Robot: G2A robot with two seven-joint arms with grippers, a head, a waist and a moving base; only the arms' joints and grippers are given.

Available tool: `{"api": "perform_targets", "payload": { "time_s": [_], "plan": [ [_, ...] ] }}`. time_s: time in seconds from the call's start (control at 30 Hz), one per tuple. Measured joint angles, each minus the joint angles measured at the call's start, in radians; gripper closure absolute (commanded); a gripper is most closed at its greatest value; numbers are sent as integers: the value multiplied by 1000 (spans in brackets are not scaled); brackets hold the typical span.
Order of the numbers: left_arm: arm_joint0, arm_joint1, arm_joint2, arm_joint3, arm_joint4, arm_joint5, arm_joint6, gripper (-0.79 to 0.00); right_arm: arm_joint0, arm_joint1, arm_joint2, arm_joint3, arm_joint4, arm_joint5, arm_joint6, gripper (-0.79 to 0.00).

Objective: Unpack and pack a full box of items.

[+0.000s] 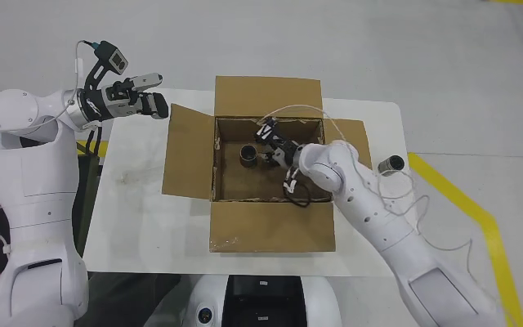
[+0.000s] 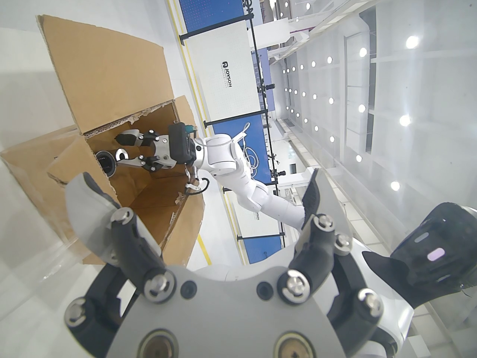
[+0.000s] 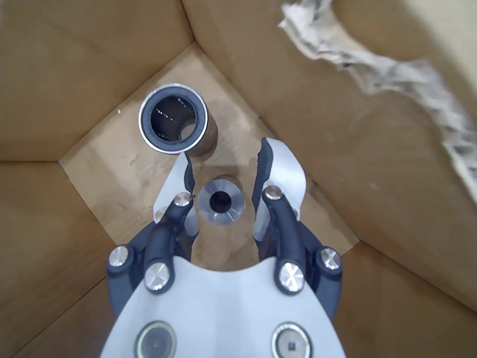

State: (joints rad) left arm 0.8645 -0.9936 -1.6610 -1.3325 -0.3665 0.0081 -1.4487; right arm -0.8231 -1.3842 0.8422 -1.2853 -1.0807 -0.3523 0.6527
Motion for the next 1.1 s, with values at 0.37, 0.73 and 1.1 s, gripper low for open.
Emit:
{"api": "perform_targets", "payload": {
  "time_s": [0.37, 0.73, 1.1],
  "plan": [
    [0, 0, 0, 0, 0, 0, 0, -785, -236, 67, 174, -344, -61, -38, -39, -385],
    [0, 0, 0, 0, 0, 0, 0, -785, -439, 109, 343, -568, -88, -58, -164, -459],
    [0, 0, 0, 0, 0, 0, 0, -785, -658, 139, 531, -701, -90, -24, -286, -468]
  ]
}}
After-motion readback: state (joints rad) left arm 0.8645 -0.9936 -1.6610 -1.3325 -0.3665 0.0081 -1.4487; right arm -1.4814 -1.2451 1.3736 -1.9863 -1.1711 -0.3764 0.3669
